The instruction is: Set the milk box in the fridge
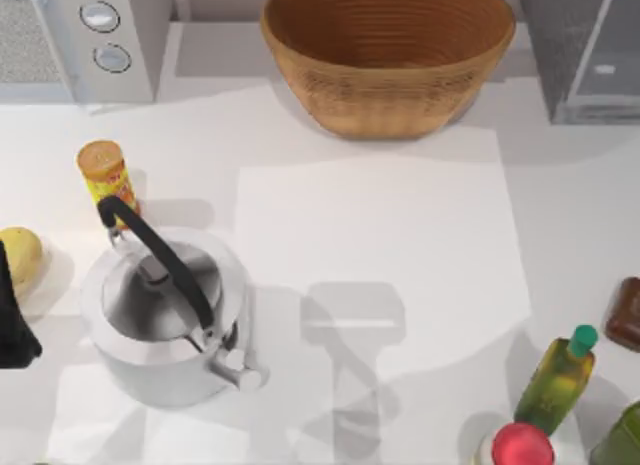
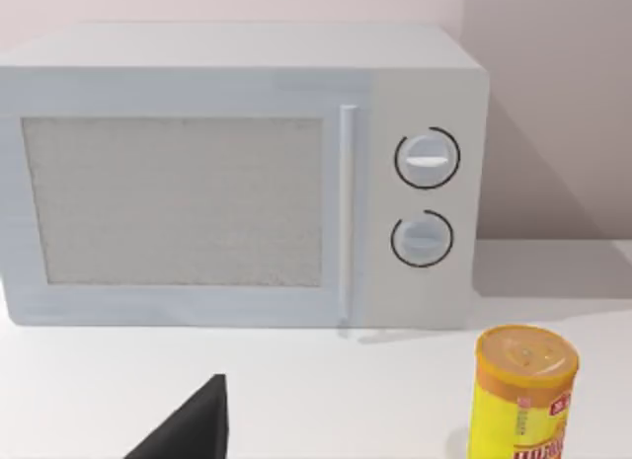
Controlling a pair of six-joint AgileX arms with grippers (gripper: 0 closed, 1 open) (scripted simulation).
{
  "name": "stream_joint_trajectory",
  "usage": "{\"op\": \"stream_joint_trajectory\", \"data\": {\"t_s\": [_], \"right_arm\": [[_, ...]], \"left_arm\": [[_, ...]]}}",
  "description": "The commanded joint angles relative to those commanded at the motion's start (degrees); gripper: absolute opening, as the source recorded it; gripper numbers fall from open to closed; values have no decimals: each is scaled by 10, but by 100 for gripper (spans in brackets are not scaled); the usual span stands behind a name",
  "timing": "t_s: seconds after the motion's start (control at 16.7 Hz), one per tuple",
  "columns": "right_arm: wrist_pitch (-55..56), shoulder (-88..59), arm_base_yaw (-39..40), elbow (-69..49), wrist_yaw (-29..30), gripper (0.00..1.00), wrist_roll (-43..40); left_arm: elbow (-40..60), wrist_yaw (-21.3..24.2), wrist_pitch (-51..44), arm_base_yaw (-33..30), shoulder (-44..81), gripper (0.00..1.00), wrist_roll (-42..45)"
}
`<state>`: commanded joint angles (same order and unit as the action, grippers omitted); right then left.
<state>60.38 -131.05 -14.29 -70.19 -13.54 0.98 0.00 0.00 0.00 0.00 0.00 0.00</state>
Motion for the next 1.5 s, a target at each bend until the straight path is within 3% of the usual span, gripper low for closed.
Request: {"op": "stream_joint_trajectory", "data": {"t_s": [0.48, 0.84, 1.5], "right_arm": [[-108, -69, 15, -193, 16, 0, -2], [-131, -85, 19, -219, 24, 0, -1], [-131, -85, 19, -219, 24, 83, -1]], "left_arm": [[0, 0, 0, 0, 0, 100, 0], [0, 0, 0, 0, 0, 100, 0], [0, 0, 0, 0, 0, 100, 0]]}}
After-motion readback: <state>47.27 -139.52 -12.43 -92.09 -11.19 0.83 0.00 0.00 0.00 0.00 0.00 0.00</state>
